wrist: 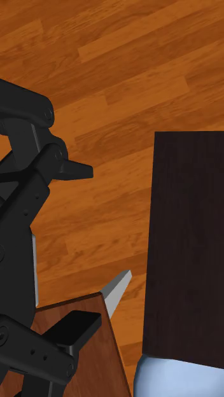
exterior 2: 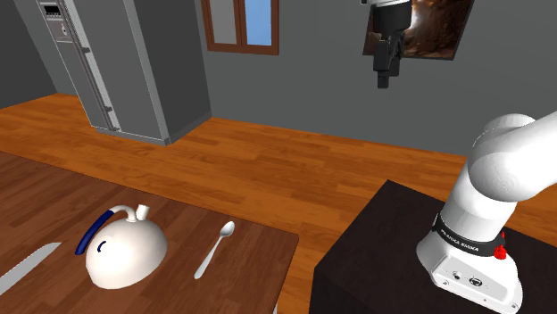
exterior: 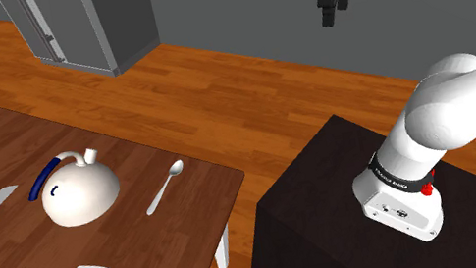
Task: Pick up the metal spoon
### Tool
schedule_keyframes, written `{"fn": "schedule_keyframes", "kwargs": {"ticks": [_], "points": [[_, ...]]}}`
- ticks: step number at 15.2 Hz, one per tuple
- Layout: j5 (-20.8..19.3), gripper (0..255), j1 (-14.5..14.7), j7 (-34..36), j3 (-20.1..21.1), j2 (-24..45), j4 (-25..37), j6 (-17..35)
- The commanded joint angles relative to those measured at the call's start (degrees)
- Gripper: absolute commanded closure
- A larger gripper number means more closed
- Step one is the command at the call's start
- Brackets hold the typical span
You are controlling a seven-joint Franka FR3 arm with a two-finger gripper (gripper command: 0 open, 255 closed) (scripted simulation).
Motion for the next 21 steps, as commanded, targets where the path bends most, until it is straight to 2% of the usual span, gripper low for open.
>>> {"fn": "schedule_keyframes", "kwargs": {"ticks": [1,11,21], "points": [[0.00,0,0.00,0.00,0.00,0.00,0.00,0.00],[4.40,0,3.10,4.21,4.31,12.81,-5.51,17.91],[6.45,0,5.66,7.95,8.77,31.64,-3.46,34.58]]}}
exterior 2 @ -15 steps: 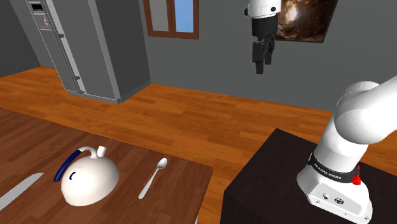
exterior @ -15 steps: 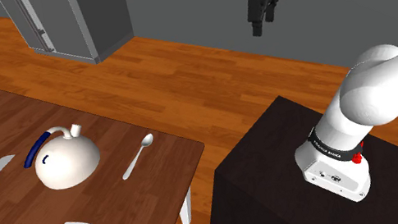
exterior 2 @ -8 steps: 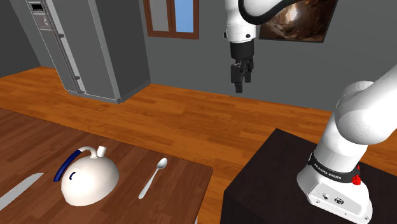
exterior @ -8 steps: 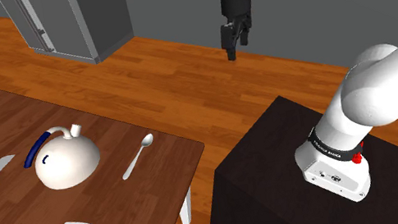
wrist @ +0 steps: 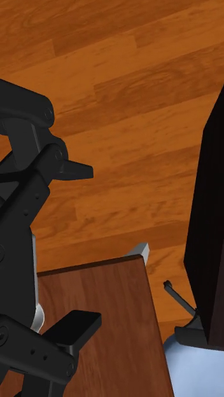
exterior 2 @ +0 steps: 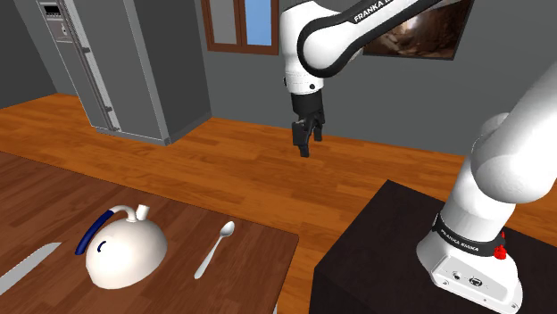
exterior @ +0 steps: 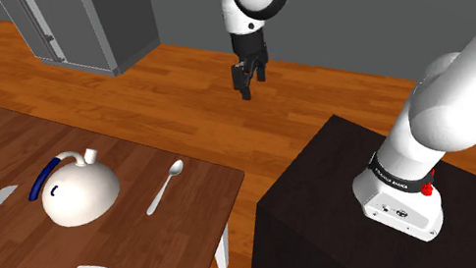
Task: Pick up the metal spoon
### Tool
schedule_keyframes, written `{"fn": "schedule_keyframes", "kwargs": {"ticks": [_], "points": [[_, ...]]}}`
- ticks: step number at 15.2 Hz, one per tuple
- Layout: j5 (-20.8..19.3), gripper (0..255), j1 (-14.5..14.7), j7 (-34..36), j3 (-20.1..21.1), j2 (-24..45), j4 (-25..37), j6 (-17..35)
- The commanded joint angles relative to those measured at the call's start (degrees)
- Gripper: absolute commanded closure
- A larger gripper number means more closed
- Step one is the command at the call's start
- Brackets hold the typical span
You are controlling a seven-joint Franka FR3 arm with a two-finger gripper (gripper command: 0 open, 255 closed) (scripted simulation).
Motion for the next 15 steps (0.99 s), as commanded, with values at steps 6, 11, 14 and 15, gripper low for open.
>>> {"fn": "schedule_keyframes", "kwargs": {"ticks": [6,11,14,15], "points": [[-0.63,0,1.66,3.10,2.74,14.85,5.53,9.36],[-2.44,0,3.18,5.55,3.92,25.80,11.44,14.26],[-3.78,0,4.40,6.97,4.22,32.37,15.79,16.38],[-4.23,0,4.88,7.41,4.24,34.55,17.37,16.95]]}}
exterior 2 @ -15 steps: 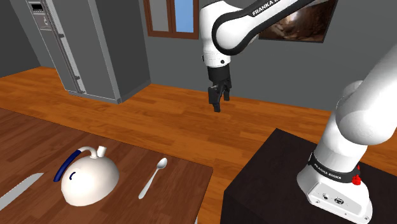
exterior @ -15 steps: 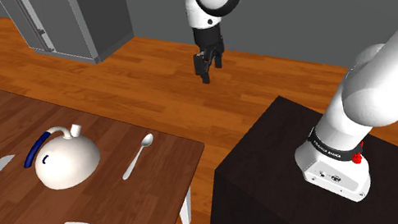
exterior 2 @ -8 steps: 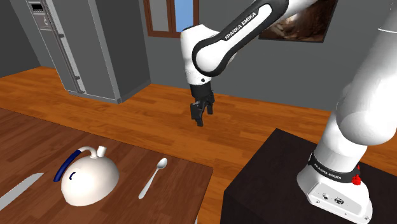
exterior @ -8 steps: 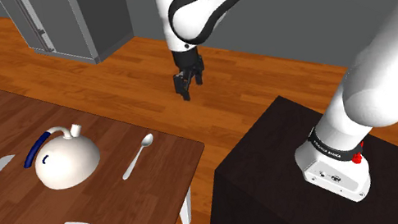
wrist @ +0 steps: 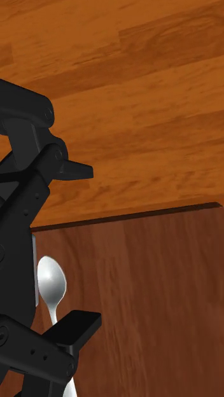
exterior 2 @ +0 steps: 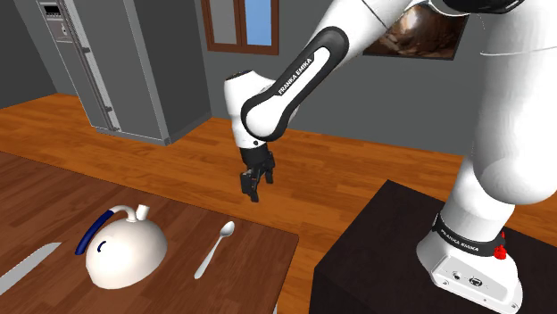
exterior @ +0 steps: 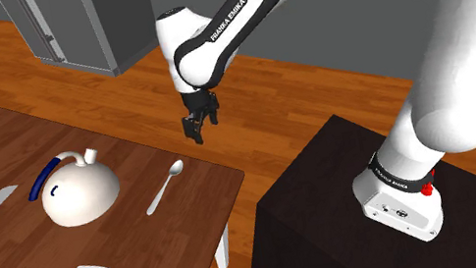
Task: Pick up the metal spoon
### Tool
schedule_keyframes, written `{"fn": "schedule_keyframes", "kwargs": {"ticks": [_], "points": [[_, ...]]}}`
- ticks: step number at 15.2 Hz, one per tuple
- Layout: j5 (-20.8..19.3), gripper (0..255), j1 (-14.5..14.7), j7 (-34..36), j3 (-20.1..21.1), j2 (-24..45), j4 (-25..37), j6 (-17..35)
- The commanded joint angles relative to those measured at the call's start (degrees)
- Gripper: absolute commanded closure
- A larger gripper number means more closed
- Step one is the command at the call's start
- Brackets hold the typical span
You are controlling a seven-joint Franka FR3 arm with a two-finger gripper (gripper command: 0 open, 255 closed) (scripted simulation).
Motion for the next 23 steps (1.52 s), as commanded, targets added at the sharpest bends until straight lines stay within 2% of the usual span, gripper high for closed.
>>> {"fn": "schedule_keyframes", "kwargs": {"ticks": [1,10,19,20,23], "points": [[-0.89,0,0.96,0.93,0.10,4.45,3.32,1.10],[-3.88,0,5.80,3.29,-0.39,23.11,20.43,2.60],[-4.73,0,6.48,3.58,-1.26,27.90,21.82,5.99],[-4.74,255,6.47,3.57,-1.27,27.96,21.86,5.99],[-4.73,255,6.45,3.55,-1.26,27.88,21.80,5.98]]}}
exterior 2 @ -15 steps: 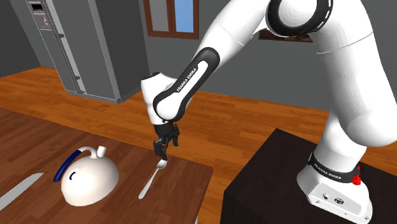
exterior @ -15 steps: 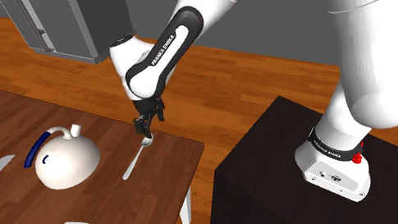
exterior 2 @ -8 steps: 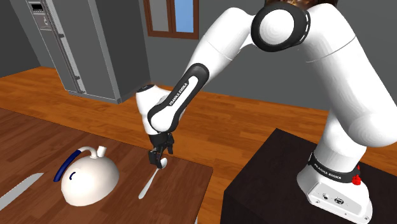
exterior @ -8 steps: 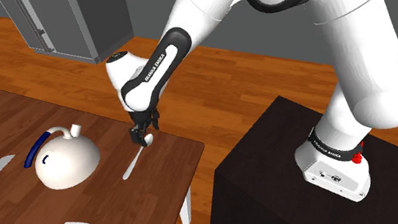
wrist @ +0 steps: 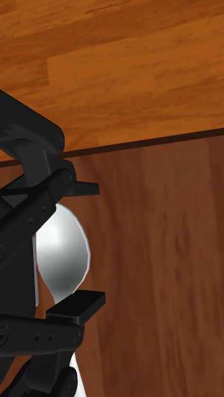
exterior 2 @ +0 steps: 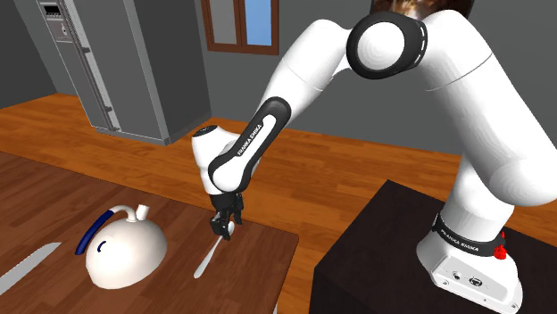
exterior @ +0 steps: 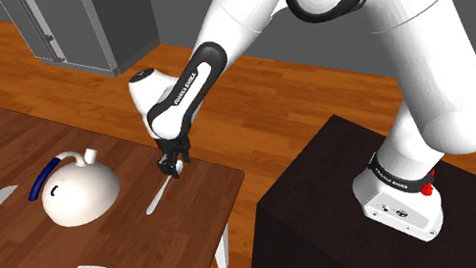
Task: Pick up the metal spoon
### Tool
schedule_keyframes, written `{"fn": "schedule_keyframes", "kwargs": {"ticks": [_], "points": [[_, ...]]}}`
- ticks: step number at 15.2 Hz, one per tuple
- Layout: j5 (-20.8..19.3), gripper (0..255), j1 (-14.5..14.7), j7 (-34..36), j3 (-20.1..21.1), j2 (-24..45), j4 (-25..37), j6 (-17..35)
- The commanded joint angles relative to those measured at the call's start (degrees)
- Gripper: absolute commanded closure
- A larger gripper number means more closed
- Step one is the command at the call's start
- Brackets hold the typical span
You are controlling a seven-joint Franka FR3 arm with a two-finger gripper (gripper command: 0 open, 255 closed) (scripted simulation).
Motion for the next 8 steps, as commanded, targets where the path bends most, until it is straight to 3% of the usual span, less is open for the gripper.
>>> {"fn": "schedule_keyframes", "kwargs": {"ticks": [1,8], "points": [[0.00,255,0.00,0.00,0.00,0.04,-0.03,0.00],[0.21,255,-0.15,-0.05,0.23,-1.24,-0.45,-0.85]]}}
